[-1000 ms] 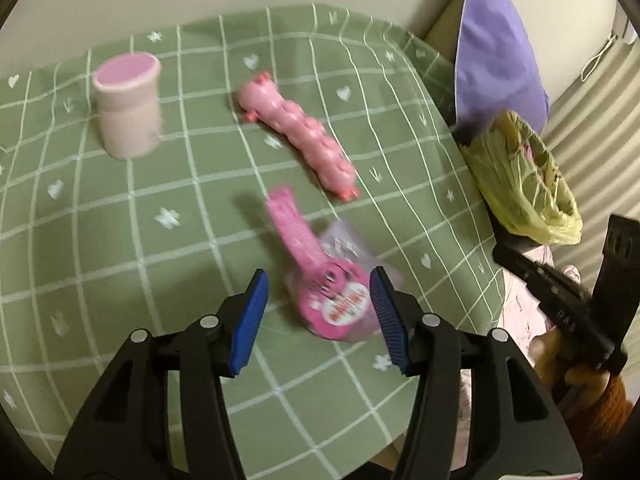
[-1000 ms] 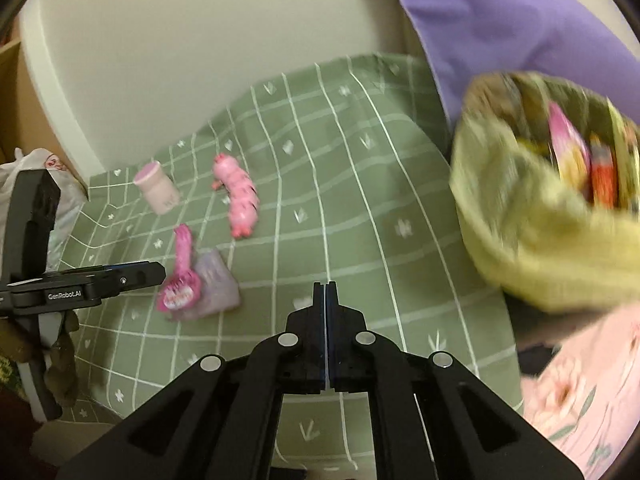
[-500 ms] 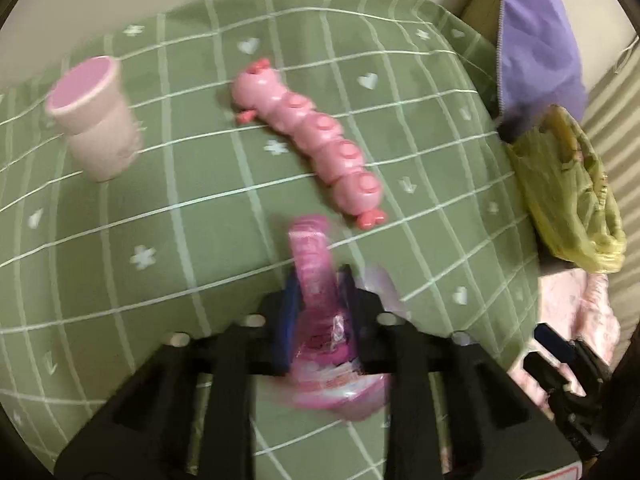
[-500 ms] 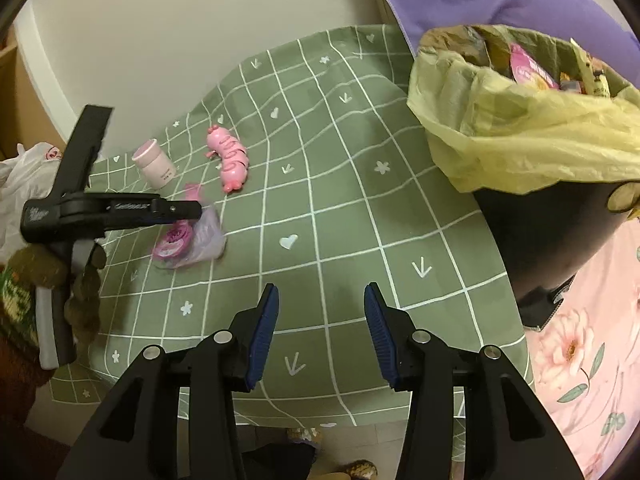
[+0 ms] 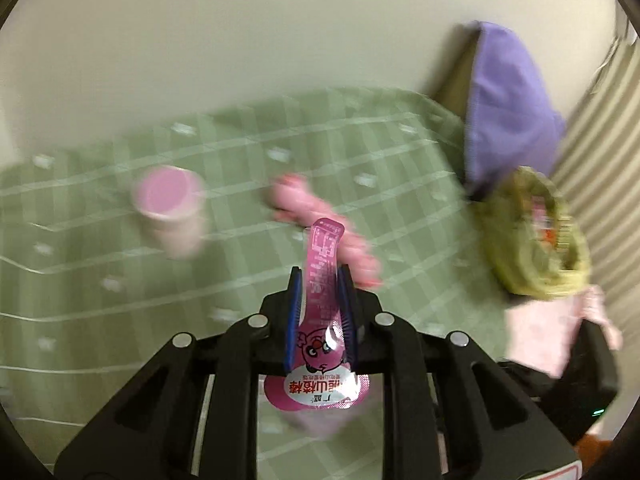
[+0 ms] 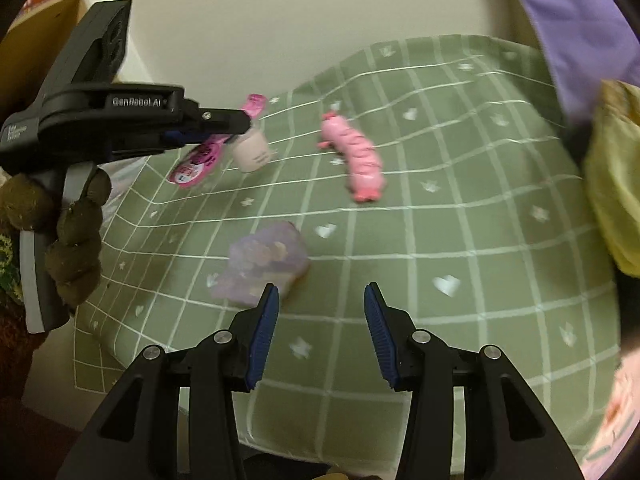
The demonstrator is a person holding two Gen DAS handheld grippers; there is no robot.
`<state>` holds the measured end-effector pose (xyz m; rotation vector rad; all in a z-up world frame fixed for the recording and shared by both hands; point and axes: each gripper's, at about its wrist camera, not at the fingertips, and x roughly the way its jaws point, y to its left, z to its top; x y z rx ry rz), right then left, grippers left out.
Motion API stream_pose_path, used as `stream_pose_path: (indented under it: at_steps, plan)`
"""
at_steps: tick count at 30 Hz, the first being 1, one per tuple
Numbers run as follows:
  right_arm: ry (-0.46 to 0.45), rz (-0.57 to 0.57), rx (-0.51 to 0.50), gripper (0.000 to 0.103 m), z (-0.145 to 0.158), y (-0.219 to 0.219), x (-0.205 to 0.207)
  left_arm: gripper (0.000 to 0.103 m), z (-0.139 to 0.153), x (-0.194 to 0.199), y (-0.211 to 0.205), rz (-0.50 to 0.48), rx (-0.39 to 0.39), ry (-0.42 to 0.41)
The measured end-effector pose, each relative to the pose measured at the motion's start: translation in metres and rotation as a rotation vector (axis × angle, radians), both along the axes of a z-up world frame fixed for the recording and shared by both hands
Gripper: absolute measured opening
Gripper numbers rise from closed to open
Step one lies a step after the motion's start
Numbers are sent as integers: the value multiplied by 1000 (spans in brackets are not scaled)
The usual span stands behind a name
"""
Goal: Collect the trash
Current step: 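Grasp the clear purple wrapper with the right tool while the left tool holds the candy, then carry the pink candy package and clear wrapper over the bin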
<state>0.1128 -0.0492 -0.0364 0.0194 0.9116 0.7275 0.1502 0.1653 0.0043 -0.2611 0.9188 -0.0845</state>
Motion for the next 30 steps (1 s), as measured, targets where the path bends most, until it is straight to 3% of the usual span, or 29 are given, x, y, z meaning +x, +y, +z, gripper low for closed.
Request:
stream_pose_path:
  at_steps: [2, 6, 8, 10, 12, 15, 21, 30]
  plan:
    - [14, 30, -7, 42, -5, 15, 5, 18, -5, -11, 16, 63, 21, -2]
    - [68, 48, 0, 40, -15, 36, 12, 18, -31, -31, 51, 181, -27, 45]
    - [80, 38, -14, 33, -20, 43, 13, 18, -40, -37, 62, 219, -47, 67]
    - [96, 30, -34, 15, -28, 48, 13, 18, -45, -45, 71, 242, -51, 76]
    - [78, 36, -37, 5, -30, 51, 14, 18, -48, -49, 73, 249, -50, 75]
    - [59, 74, -38, 4, -24, 52, 11, 18, -43, -55, 72, 255, -49, 65]
    - [-35, 9, -12, 3, 6, 14, 11, 18, -23, -54, 51, 212, -68, 28]
    - [-208, -212, 5, 3, 72, -79, 17, 18, 39, -25, -39, -19, -27, -109]
